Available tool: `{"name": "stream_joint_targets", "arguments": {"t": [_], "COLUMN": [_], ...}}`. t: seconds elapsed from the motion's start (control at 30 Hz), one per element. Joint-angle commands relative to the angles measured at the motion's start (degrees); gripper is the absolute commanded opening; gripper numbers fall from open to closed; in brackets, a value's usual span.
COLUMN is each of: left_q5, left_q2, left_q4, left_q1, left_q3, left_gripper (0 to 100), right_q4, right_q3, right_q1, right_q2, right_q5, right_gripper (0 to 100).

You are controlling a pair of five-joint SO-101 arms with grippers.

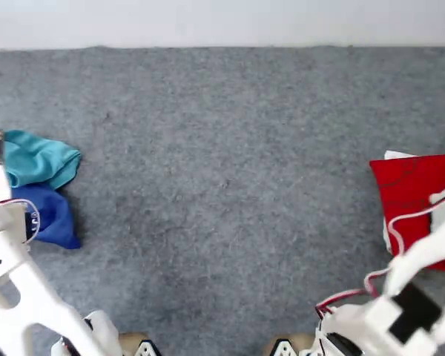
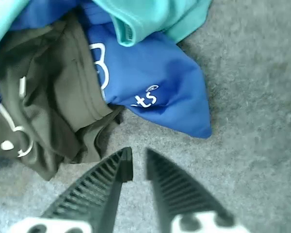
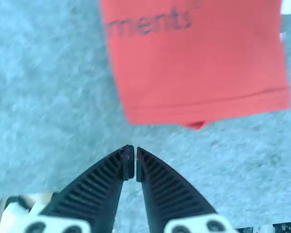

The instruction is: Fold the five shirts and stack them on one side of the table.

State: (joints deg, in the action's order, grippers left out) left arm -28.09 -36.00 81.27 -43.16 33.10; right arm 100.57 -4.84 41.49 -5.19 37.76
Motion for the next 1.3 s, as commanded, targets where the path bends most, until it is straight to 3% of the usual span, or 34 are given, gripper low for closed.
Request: {"name": "stream_joint_targets", "arguments": {"t": [0.0,0.2,0.5,0.77,0.9,1.27], "left_q5": [-2.5,-6.2,-6.0,2.8,1.6,0.4], "left_q2": [-0.3,11.9,42.3,59.8,60.4,41.0], "left_q4": [-3.9,-8.5,-9.5,-9.7,-9.3,-3.8], "left_q1": [0.3,0.3,4.5,9.6,12.2,19.1], "left_q3": [4.3,5.8,-9.0,-23.3,-27.4,-40.8], "left_gripper": [18,20,23,19,1,1], "right_q4": [2.2,2.2,2.3,2.3,2.3,2.3], "right_q3": [9.7,23.2,27.8,27.8,27.8,27.8], "right_q1": [-1.0,-1.2,-1.2,-1.0,-1.0,-0.9], "right_q2": [-8.6,-15.8,-22.6,-26.7,-27.4,-27.4], "right_q5": [-0.7,-0.8,-0.8,-0.8,-0.8,-0.9], "right_gripper": [0.9,0.9,0.9,0.9,0.9,0.9]}}
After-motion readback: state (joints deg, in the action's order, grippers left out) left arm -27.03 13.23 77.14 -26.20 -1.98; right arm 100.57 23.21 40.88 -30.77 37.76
